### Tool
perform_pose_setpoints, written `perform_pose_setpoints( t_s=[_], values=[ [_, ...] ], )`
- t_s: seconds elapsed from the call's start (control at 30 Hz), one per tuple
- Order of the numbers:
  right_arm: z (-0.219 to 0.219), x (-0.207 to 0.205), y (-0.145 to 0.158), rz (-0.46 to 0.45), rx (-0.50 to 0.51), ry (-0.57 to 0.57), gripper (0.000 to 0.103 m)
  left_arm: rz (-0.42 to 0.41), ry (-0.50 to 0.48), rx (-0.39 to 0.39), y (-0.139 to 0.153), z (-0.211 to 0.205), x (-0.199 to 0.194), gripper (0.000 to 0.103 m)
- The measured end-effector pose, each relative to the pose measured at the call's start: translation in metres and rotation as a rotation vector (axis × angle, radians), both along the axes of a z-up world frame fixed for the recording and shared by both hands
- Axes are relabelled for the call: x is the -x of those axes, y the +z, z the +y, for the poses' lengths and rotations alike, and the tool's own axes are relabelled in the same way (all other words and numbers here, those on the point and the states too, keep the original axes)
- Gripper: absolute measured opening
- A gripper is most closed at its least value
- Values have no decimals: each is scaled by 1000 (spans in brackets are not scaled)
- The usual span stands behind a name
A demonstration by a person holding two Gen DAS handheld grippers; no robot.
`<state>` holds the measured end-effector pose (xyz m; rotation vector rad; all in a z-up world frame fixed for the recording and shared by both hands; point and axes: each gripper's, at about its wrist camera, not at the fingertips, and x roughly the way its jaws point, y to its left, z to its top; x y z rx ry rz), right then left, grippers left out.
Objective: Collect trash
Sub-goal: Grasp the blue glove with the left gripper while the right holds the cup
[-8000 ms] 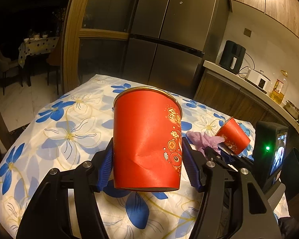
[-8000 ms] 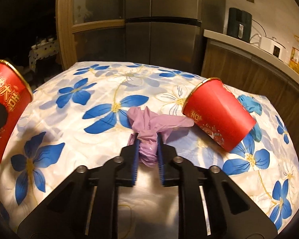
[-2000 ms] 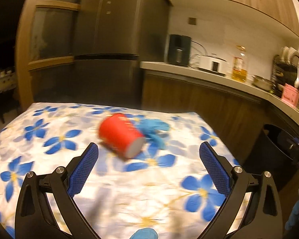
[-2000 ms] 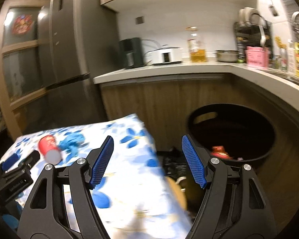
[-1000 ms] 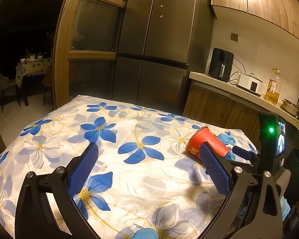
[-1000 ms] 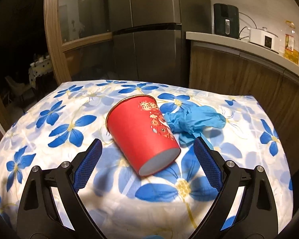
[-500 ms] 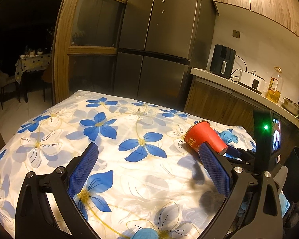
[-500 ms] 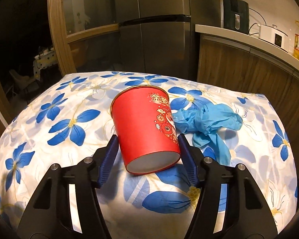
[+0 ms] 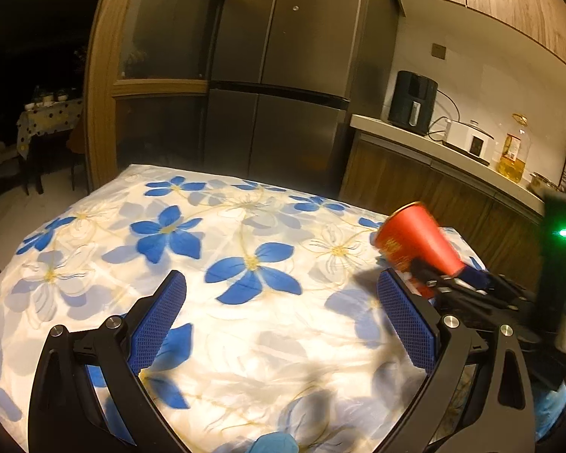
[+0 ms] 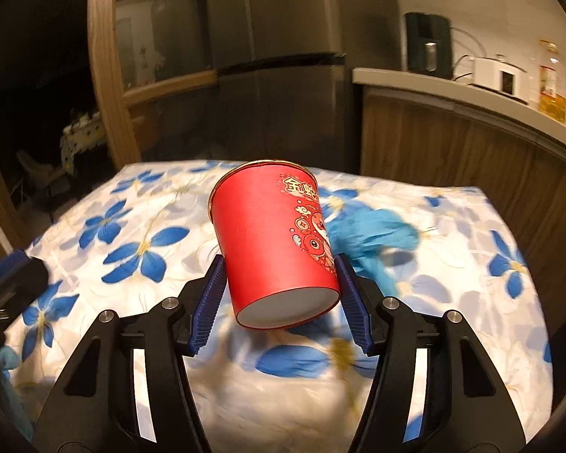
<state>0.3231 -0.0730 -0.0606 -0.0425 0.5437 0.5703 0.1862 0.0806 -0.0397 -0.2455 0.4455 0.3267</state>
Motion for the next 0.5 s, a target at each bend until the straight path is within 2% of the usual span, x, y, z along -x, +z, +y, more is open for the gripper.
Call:
perform_pose_setpoints(
  t_s=[0.17, 0.27, 0.5],
  values=[
    [-48, 8, 19, -40, -87, -112, 58, -24, -66, -8, 5, -17, -24, 97],
    [-79, 14, 28, -55, -138, -177, 58, -29, -141, -4, 7, -37, -52, 97],
    [-129, 33, 40, -93, -188, -259, 58, 32, -221, 2, -6, -74, -122, 97]
  ],
)
